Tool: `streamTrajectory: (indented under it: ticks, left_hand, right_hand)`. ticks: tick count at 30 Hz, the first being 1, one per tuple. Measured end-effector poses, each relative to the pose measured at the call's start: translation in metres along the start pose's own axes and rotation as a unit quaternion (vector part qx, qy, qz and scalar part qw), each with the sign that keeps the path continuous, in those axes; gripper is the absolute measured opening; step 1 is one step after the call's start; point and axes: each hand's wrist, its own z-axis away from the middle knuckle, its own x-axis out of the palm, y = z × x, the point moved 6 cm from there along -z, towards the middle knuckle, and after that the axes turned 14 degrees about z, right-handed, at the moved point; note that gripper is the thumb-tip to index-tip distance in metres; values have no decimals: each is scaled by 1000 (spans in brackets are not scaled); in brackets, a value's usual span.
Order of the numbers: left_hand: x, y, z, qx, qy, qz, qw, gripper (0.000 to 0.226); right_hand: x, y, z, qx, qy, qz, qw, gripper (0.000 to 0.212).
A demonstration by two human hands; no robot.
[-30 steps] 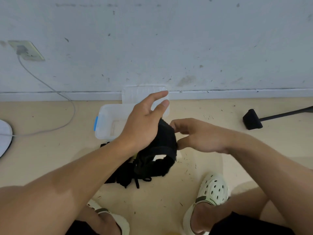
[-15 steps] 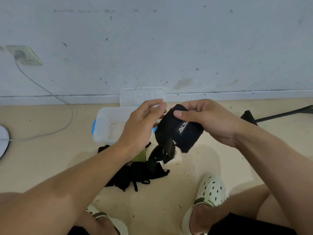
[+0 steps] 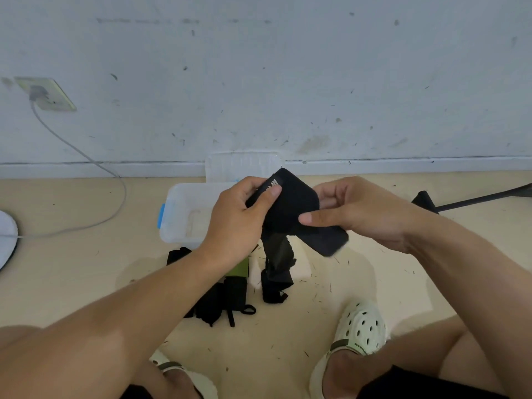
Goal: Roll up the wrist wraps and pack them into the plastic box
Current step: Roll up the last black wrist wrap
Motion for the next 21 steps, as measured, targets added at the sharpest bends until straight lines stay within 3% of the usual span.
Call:
streamTrajectory:
  ticks: [6, 9, 12, 14, 17, 21]
  left_hand:
    - [3, 4, 2, -3, -14, 18, 1000, 22]
    - [10, 9, 9, 23, -60, 69, 996, 23]
    - [16, 8, 15, 49, -103, 47, 992, 31]
    - [14, 5, 13, 57, -87, 29, 994, 36]
    - [6, 8, 7, 52, -51, 31, 997, 20]
    - [3, 5, 2, 25, -55, 9, 998, 17]
  right_hand:
    - [4, -8, 1, -35, 36, -64, 997, 3]
    - [8, -9, -1, -34, 63, -114, 991, 12]
    - [9, -7, -4, -24, 72, -155, 985, 18]
    - [9, -8, -4, -34, 52, -147, 987, 19]
    - [9, -12, -1, -52, 33, -96, 993, 24]
    - [-7, -9, 0, -33, 167, -59, 984, 13]
